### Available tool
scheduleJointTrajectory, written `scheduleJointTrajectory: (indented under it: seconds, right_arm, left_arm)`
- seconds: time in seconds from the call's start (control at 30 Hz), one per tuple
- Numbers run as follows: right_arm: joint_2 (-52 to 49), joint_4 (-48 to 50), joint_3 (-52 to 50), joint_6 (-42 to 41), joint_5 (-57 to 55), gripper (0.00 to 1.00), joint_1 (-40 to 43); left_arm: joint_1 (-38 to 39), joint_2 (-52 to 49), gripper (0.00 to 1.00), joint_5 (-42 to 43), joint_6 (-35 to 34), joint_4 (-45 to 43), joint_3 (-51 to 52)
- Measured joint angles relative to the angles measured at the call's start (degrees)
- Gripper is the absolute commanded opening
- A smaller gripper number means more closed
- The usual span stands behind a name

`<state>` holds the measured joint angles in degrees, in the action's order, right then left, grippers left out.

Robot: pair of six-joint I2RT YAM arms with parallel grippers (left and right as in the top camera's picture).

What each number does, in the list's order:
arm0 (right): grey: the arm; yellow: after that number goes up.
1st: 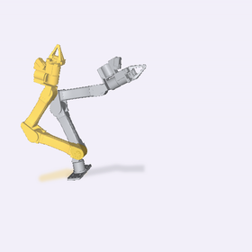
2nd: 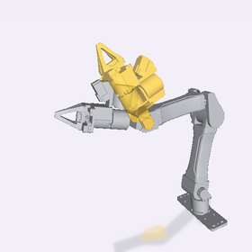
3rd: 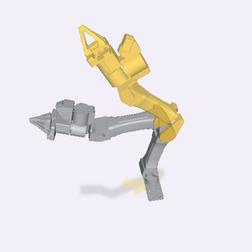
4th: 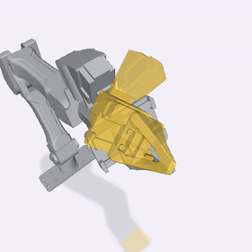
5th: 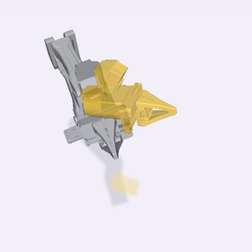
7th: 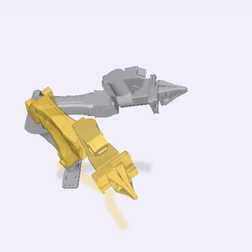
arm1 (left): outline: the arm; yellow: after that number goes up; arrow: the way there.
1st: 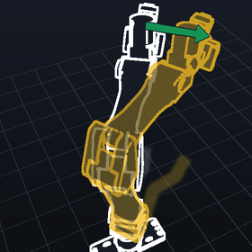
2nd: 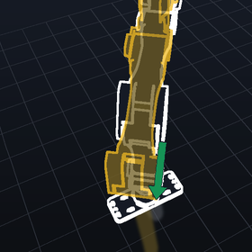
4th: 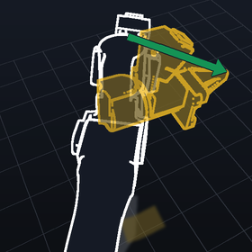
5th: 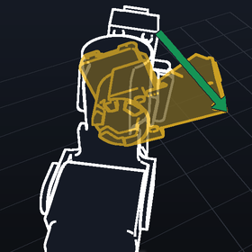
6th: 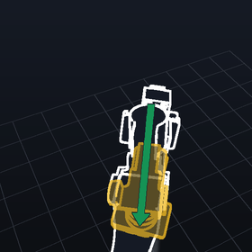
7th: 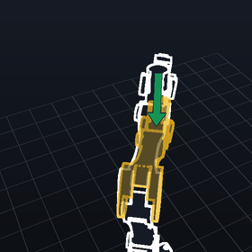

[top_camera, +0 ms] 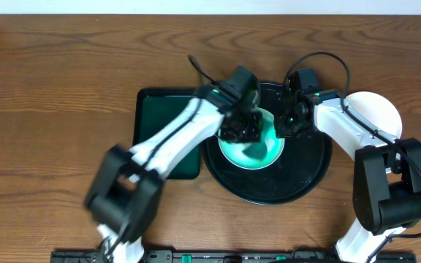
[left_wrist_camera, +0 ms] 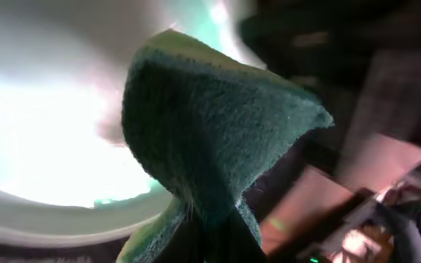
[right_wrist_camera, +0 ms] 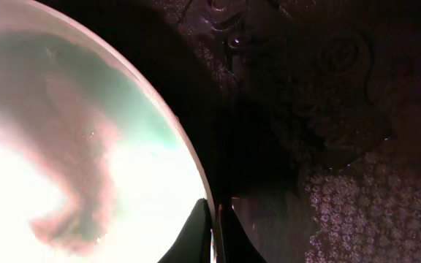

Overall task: Clean dirty plates on tray and stack at the side
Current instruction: 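Carry the sponge back left and lower it into the green tray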

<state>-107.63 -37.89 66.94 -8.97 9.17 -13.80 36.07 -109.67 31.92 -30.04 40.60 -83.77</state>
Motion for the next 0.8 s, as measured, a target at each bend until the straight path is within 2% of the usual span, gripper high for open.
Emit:
scheduleJointTrajectory:
  seconds: [0.17, 0.3, 0.53, 0.8]
  right_arm:
    - [0.0, -0.02, 0.0, 0.0, 0.0, 0.01, 0.0]
    - [0.0, -0.02, 0.0, 0.0, 0.0, 0.01, 0.0]
    - [0.0, -0.07, 0.0, 0.0, 0.02, 0.01, -0.02]
    - [0.0, -0.09, 0.0, 0.0, 0.02, 0.01, -0.04]
  left_arm:
    - [-3.8, 11.41, 0.07, -5.62, 0.35, 6.27, -0.04]
    - [-9.05, 16.44, 0.07, -14.05, 1.33, 15.1, -0.15]
    - [-18.4, 16.9, 0.07, -24.41, 4.98, 24.52, -0.13]
    - [-24.37, 16.87, 0.07, -29.07, 11.15, 25.4, 0.11]
